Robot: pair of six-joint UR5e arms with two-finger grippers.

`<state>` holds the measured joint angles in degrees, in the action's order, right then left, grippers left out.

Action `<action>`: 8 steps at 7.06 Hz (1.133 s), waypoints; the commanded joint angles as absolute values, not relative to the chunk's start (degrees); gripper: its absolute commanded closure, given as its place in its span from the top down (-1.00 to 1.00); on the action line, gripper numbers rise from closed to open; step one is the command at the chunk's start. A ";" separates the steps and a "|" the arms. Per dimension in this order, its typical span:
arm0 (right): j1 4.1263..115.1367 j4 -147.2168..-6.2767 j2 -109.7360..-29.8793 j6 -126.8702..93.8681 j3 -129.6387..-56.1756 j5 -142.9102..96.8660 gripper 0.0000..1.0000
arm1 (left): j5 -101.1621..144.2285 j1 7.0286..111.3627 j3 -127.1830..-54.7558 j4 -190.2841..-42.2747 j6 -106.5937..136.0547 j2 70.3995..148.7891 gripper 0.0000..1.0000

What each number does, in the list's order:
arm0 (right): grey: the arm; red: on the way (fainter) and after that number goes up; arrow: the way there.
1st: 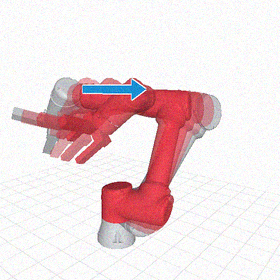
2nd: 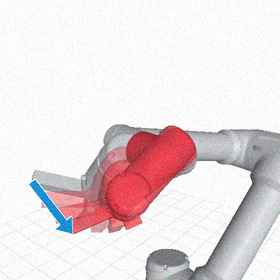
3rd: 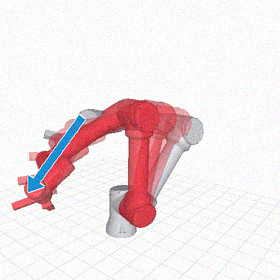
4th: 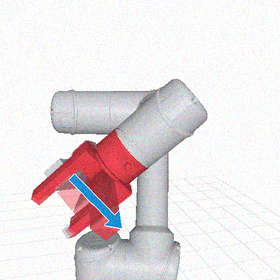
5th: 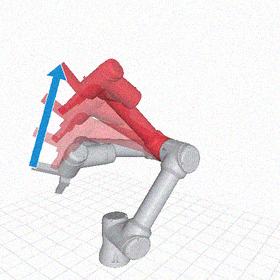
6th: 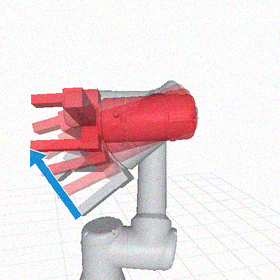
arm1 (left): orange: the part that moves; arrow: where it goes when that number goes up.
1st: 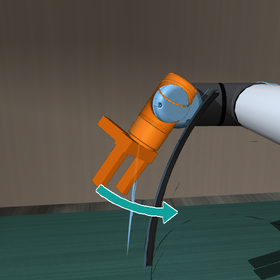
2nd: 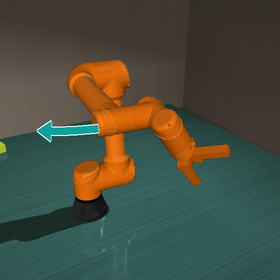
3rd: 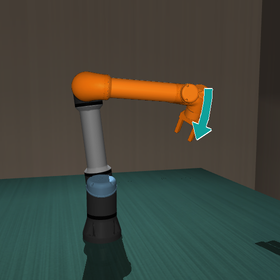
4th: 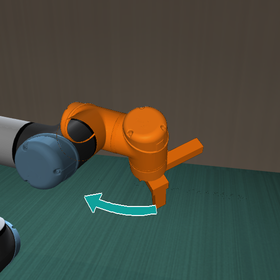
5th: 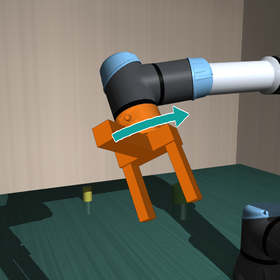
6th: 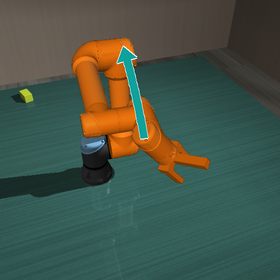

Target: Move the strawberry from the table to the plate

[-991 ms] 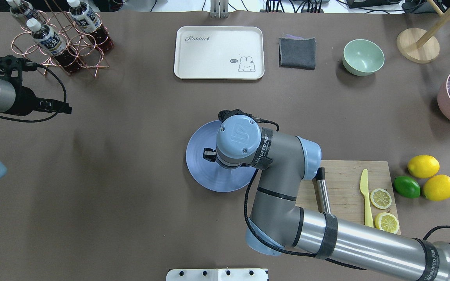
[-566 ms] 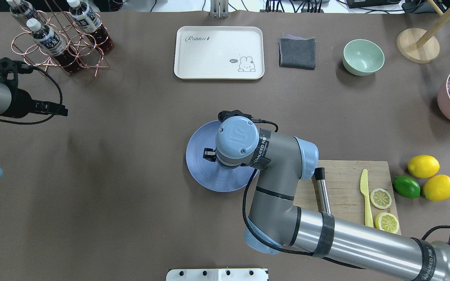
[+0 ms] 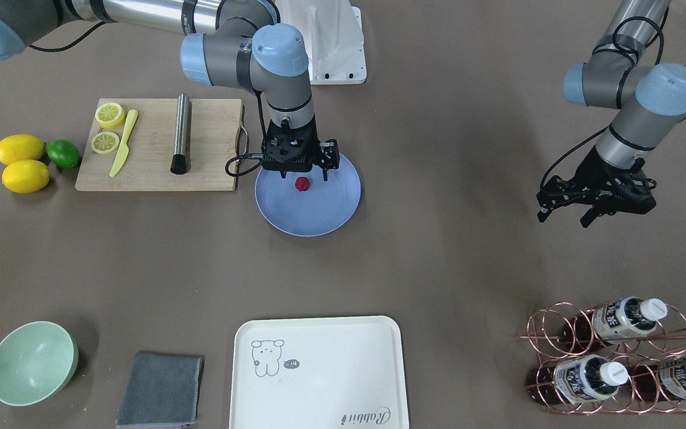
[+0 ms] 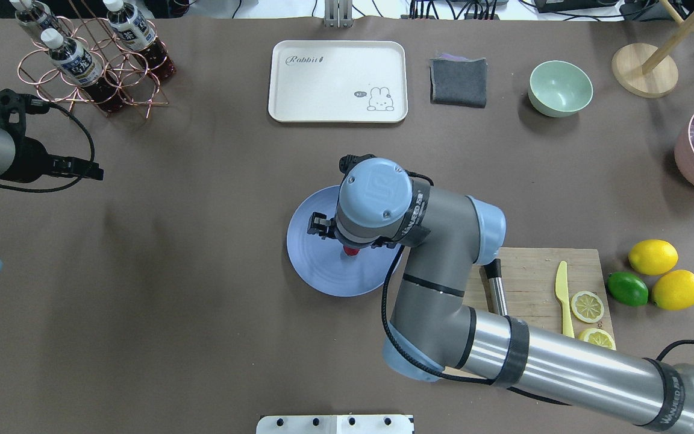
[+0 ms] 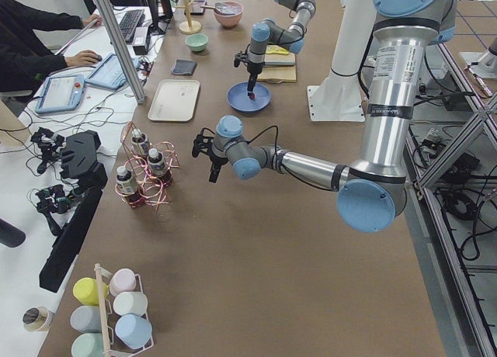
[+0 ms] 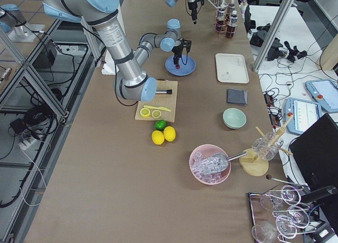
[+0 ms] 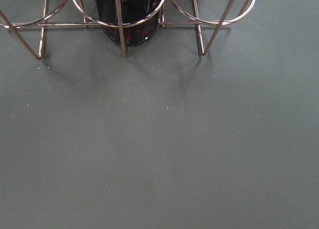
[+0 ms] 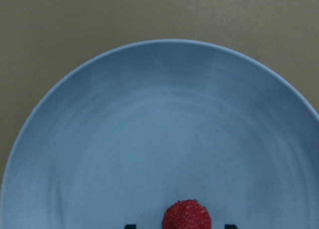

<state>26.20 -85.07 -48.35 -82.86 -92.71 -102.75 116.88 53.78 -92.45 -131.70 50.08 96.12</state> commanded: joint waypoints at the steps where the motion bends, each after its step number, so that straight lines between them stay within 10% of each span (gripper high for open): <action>1: 33.54 -93.55 -52.62 -81.14 -102.78 -112.11 1.00 | 128.95 60.08 -92.29 -130.61 41.73 93.45 0.96; 4: 47.85 -98.09 -71.74 -51.01 -112.66 -118.37 1.00 | 129.64 65.38 -92.72 -129.64 28.60 87.30 0.96; 8: 77.44 -97.47 -93.75 -3.37 -107.70 -130.23 1.00 | 129.64 81.42 -92.64 -113.00 -1.49 84.03 0.96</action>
<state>67.25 -97.54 -88.18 -18.78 -110.80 -126.43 129.63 75.05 -92.84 -120.12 9.62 84.60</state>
